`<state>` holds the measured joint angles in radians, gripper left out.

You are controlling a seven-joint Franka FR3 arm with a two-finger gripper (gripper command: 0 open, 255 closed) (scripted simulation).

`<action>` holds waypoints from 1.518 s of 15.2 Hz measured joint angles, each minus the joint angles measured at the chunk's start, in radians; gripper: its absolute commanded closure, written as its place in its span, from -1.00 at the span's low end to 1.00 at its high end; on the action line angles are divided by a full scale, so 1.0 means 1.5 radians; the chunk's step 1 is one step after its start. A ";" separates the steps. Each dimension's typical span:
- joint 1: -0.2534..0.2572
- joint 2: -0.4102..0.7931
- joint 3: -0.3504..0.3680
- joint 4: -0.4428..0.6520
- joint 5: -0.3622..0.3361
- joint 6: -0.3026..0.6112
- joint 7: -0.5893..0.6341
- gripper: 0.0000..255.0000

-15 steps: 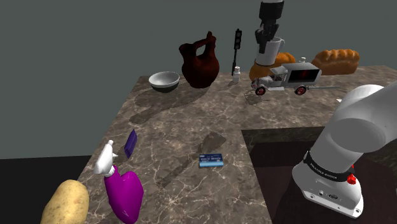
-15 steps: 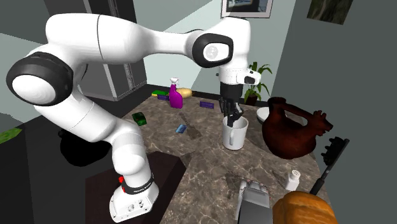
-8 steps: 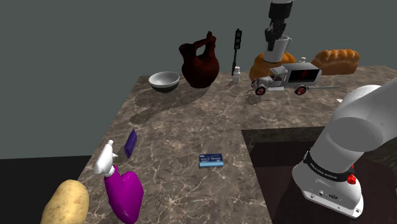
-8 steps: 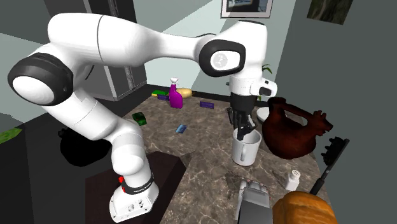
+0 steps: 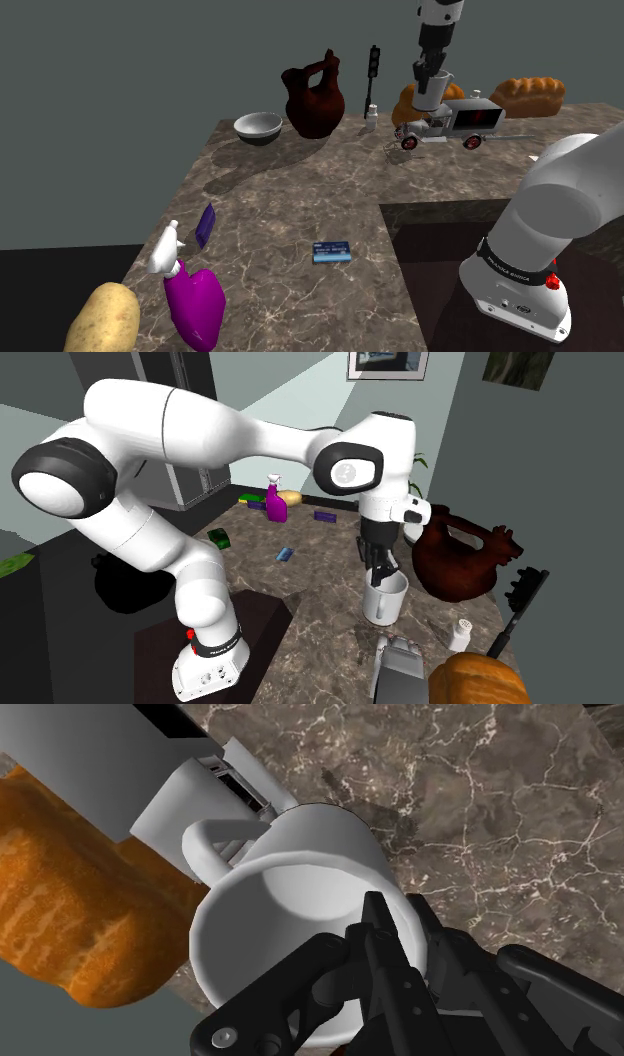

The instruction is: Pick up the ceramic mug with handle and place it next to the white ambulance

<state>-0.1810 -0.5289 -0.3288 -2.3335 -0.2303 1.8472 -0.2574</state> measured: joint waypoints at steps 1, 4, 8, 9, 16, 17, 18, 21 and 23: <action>0.000 0.000 0.000 -0.011 -0.001 0.010 0.002 1.00; -0.001 0.005 -0.005 -0.033 -0.004 0.037 0.003 1.00; -0.003 0.011 -0.012 -0.064 -0.008 0.076 0.004 1.00; -0.004 0.012 -0.013 -0.072 -0.010 0.084 0.004 1.00; -0.004 0.034 -0.024 -0.118 -0.015 0.152 0.009 1.00; -0.004 0.037 -0.024 -0.122 -0.015 0.161 0.009 1.00; -0.004 0.037 -0.025 -0.128 -0.016 0.169 0.009 1.00; -0.004 0.051 -0.028 -0.146 -0.017 0.201 0.012 1.00; -0.003 0.062 -0.031 -0.156 -0.018 0.223 0.012 1.00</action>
<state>-0.1857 -0.4366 -0.3749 -2.5678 -0.2566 2.1822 -0.2394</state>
